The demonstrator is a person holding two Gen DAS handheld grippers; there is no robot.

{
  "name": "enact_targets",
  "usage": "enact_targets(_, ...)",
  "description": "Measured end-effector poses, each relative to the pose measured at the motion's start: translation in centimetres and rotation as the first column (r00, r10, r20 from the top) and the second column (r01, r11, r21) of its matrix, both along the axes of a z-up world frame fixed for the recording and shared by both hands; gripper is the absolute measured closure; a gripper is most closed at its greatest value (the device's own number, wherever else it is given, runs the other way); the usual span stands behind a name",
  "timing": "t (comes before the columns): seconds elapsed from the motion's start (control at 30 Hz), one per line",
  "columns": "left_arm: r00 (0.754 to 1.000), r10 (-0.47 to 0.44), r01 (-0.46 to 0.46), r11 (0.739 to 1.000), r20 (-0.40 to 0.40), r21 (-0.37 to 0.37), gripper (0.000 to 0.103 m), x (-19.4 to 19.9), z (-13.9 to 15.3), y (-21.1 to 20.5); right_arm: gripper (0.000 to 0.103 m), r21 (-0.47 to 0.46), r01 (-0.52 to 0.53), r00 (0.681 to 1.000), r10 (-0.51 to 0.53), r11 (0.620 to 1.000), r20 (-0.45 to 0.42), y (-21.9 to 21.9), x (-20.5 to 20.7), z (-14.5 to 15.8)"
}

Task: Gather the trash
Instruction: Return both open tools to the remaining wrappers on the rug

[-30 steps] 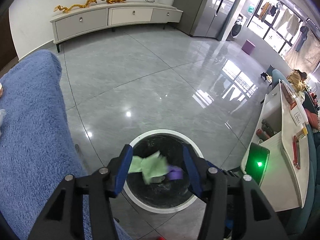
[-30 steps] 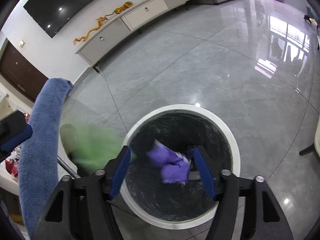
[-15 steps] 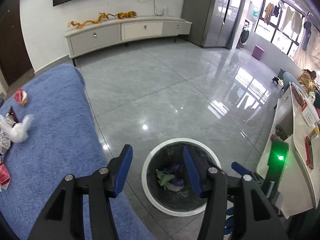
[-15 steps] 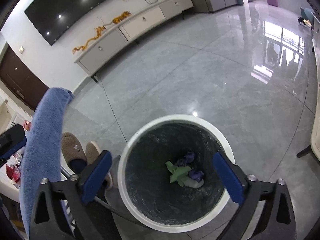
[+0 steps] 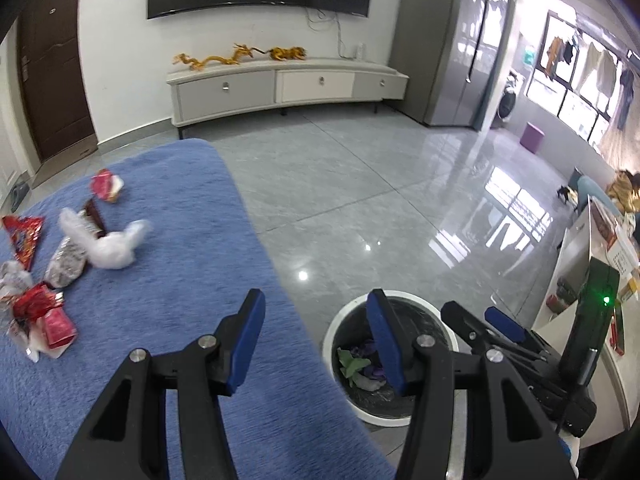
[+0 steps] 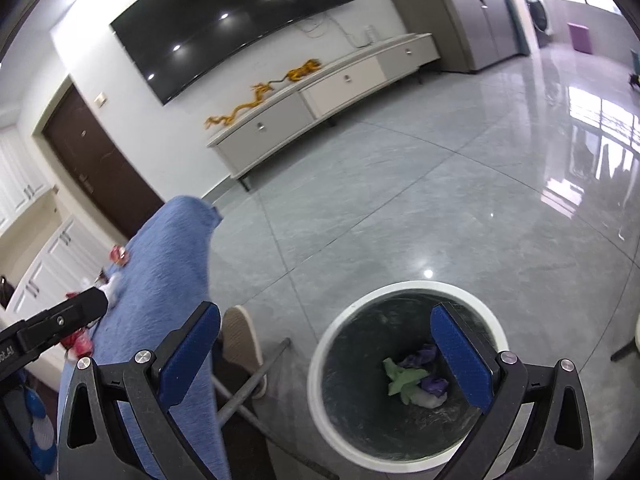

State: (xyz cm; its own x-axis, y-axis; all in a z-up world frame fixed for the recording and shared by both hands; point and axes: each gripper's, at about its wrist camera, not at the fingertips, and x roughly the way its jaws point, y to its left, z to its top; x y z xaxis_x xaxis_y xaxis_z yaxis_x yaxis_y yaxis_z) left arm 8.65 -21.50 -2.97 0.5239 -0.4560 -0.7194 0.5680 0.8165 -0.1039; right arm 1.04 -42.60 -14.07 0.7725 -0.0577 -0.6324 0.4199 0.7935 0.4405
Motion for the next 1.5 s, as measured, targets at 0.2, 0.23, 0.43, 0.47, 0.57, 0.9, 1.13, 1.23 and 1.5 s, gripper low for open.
enact_targets(0.2,0.997,0.073,-0.073,0.997,0.009,-0.038,0.052,0.2,1.1,3.9,0.0,-0.027,-0.063,0.998,0.063,0.998,0.009,2.7,0.6,1.9)
enact_targets(0.23,0.996,0.087,-0.087,0.995,0.009,-0.046,0.052,0.3,1.2,4.7,0.0,-0.031,-0.071,0.997,0.072,0.997,0.012,3.1,0.7,2.2)
enact_targets(0.43,0.987,0.16,-0.159,0.984,0.017,-0.075,0.052,0.0,1.7,8.8,0.003,-0.07,-0.128,0.991,0.13,0.989,0.026,5.7,1.2,4.9)
enact_targets(0.47,0.985,0.174,-0.172,0.982,0.018,-0.081,0.052,0.1,1.7,9.6,0.005,-0.081,-0.146,0.989,0.148,0.986,0.028,6.4,1.4,5.5)
enact_targets(0.57,0.977,0.211,-0.209,0.974,0.025,-0.088,0.052,0.3,1.7,12.1,0.009,-0.111,-0.197,0.979,0.201,0.974,0.027,8.3,2.0,6.6)
enact_targets(0.9,0.925,0.379,-0.377,0.922,0.0,-0.092,0.052,2.1,0.2,22.0,0.028,-0.196,-0.381,0.922,0.387,0.904,-0.008,15.4,4.8,8.6)
enact_targets(1.13,0.914,0.394,-0.404,0.906,-0.092,-0.128,0.052,3.4,-1.5,25.1,0.029,-0.201,-0.462,0.885,0.464,0.864,-0.043,18.9,7.4,7.8)
enact_targets(1.23,0.921,0.364,-0.382,0.913,-0.14,-0.144,0.052,4.2,-2.4,24.5,0.029,-0.21,-0.492,0.869,0.491,0.845,-0.061,20.0,8.5,7.4)
enact_targets(1.5,0.919,0.351,-0.376,0.918,-0.179,-0.127,0.052,7.1,-4.0,22.4,0.028,-0.27,-0.554,0.829,0.551,0.787,-0.096,22.0,12.8,7.3)
